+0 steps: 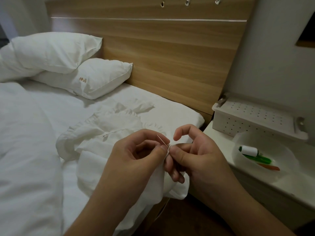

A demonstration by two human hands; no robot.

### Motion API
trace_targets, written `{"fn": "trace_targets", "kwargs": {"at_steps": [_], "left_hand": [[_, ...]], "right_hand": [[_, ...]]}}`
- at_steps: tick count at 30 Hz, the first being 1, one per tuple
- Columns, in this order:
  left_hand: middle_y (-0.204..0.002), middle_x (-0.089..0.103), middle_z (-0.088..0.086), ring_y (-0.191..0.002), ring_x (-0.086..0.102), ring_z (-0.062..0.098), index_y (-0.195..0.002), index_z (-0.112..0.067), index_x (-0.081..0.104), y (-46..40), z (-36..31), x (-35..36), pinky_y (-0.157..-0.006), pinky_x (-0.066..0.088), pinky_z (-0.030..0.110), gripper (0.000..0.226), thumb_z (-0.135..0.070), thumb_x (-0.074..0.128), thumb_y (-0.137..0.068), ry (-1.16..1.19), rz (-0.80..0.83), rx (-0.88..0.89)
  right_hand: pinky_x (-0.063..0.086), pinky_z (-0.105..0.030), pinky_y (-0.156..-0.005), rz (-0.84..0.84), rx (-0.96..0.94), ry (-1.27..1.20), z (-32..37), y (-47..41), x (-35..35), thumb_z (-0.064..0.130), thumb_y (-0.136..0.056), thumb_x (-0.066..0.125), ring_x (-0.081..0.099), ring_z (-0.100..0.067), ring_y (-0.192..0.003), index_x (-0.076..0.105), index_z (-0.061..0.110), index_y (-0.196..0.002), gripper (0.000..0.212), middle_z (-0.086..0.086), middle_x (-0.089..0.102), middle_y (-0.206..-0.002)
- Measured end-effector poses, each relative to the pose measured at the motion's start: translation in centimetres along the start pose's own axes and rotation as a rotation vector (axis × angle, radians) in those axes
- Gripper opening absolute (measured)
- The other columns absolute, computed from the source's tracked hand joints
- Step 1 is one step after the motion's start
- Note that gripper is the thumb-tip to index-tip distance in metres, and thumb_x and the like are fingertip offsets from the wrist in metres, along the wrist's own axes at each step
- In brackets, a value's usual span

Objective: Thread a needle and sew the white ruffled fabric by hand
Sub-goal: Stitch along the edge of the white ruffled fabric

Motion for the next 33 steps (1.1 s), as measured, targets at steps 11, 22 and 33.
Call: {"fn": "trace_targets", "kwargs": {"at_steps": [11, 22, 33], "left_hand": [[-0.089, 0.081, -0.005, -0.092, 0.077, 0.01, -0.086, -0.025, 0.084, -0.2, 0.0, -0.2, -0.08, 0.059, 0.025, 0.016, -0.012, 0.075, -0.09, -0.042, -0.139, -0.044], [-0.086, 0.082, 0.001, -0.086, 0.079, 0.017, -0.091, -0.021, 0.084, -0.1, -0.1, -0.1, -0.082, 0.067, 0.037, 0.009, -0.02, 0.08, -0.082, -0.063, -0.053, -0.077], [-0.092, 0.081, -0.005, -0.092, 0.078, 0.013, -0.096, -0.024, 0.083, -0.2, 0.1, 0.2, -0.083, 0.062, 0.031, 0.012, -0.014, 0.079, -0.091, -0.105, -0.066, -0.038]], "right_hand": [[0.051, -0.012, -0.064, -0.321, -0.361, 1.063, 0.9, 1.1, 0.4, 0.067, -0.094, 0.048, 0.064, 0.001, -0.078, 0.058, 0.042, -0.109, 0.03, 0.022, 0.068, -0.09], [0.059, -0.048, -0.085, -0.215, -0.269, 0.452, 1.1, 0.2, 0.4, 0.007, -0.084, 0.08, 0.071, -0.014, -0.098, 0.08, 0.029, -0.085, 0.022, 0.012, 0.077, -0.09], [0.06, -0.022, -0.074, -0.352, -0.146, 0.1, 0.5, 0.1, 0.4, 0.038, -0.067, 0.07, 0.073, -0.011, -0.082, 0.08, 0.026, -0.071, 0.016, 0.003, 0.078, -0.081]]}}
Point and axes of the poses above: each hand's wrist, its own y-axis away from the middle knuckle, its own x-axis out of the palm, z = x × y, the point moved 1 cm from there along -y, towards the middle knuckle
